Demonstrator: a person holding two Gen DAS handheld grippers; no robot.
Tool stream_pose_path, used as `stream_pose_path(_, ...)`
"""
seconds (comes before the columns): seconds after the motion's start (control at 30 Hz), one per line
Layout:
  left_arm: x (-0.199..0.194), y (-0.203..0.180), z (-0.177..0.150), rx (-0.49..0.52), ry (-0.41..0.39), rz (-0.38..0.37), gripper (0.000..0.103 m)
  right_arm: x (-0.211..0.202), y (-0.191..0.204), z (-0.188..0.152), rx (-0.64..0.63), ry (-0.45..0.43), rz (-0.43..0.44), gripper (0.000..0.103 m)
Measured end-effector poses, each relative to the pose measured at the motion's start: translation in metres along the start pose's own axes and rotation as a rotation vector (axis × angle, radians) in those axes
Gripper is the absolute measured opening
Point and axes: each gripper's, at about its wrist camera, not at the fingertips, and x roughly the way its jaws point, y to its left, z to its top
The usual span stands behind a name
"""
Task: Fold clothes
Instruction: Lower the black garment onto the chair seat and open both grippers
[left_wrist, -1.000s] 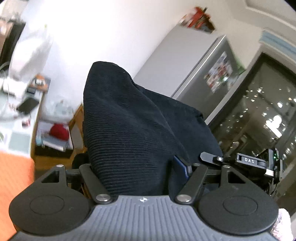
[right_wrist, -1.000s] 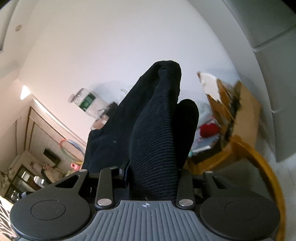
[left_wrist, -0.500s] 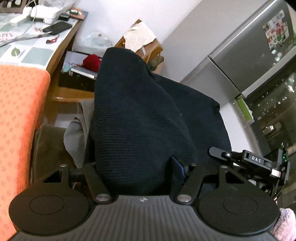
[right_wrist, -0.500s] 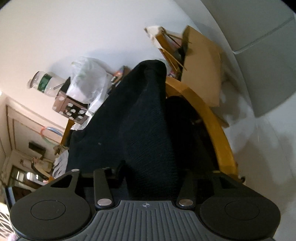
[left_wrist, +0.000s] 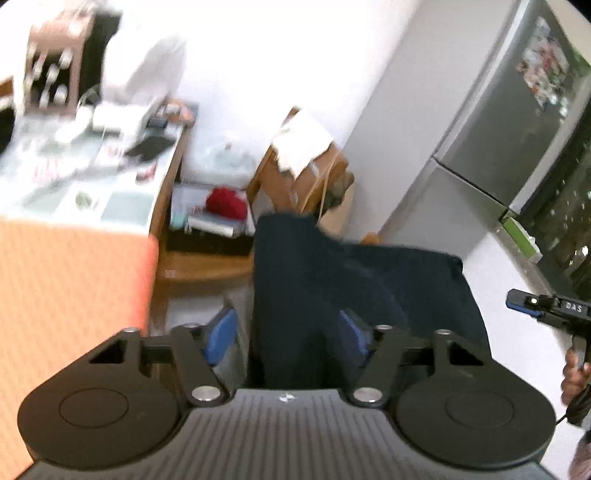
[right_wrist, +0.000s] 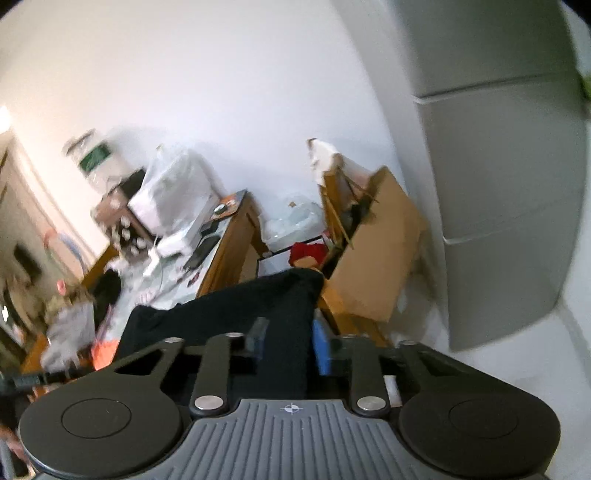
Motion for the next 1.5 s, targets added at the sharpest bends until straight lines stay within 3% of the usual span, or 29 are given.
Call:
stream_pose_path(0.07, 0.013, -0.007, 0.007, 0.032, 0.001, -0.012, 0.039, 0.014, 0.017, 0.005, -0.078, 0.020, -0.009, 0.021)
stream_pose_path(0.17, 0.035, -0.015, 0.013, 0.062, 0.022, -0.025, 0.028, 0.042, 0.035, 0.006, -0.164, 0.062, -0.024, 0.022)
stream_pose_path(0.3, 0.066, -0.017, 0.006, 0.091, 0.069, -0.011, 0.028, 0.084, 0.042, 0.002, -0.227, 0.107, -0.116, 0.022)
stream_pose_path(0.5, 0.098, 0.004, -0.011, 0.058, 0.103, 0.027, 0.028, 0.125, 0.025, -0.011, -0.175, 0.188, -0.127, 0.020)
stream_pose_path(0.8, 0.132, 0.025, -0.024, 0.020, 0.139, 0.049, 0.030, 0.157, 0.009, -0.030, -0.115, 0.209, -0.121, 0.020)
stream_pose_path(0.97, 0.125, 0.026, -0.020, 0.018, 0.132, 0.033, 0.031, 0.153, 0.015, -0.025, -0.131, 0.208, -0.126, 0.022)
stream_pose_path(1.03, 0.120, 0.025, -0.017, 0.016, 0.128, 0.025, 0.033, 0.145, 0.021, -0.021, -0.143, 0.205, -0.131, 0.028)
stream_pose_path(1.1, 0.112, 0.021, -0.013, 0.018, 0.122, 0.022, 0.040, 0.135, 0.029, -0.017, -0.162, 0.196, -0.140, 0.045)
stream_pose_path(1.3, 0.077, 0.008, 0.000, 0.040, 0.090, 0.030, 0.058, 0.095, 0.062, -0.009, -0.245, 0.149, -0.173, 0.069)
stream_pose_path(1.37, 0.060, 0.003, 0.004, 0.060, 0.066, 0.039, 0.075, 0.080, 0.072, -0.009, -0.247, 0.129, -0.170, 0.080)
stream_pose_path(1.4, 0.053, 0.001, 0.005, 0.073, 0.054, 0.043, 0.079, 0.073, 0.077, -0.009, -0.248, 0.119, -0.168, 0.090)
stream_pose_path(1.5, 0.027, -0.003, 0.009, 0.119, 0.016, 0.042, 0.088, 0.049, 0.096, -0.012, -0.265, 0.082, -0.165, 0.099)
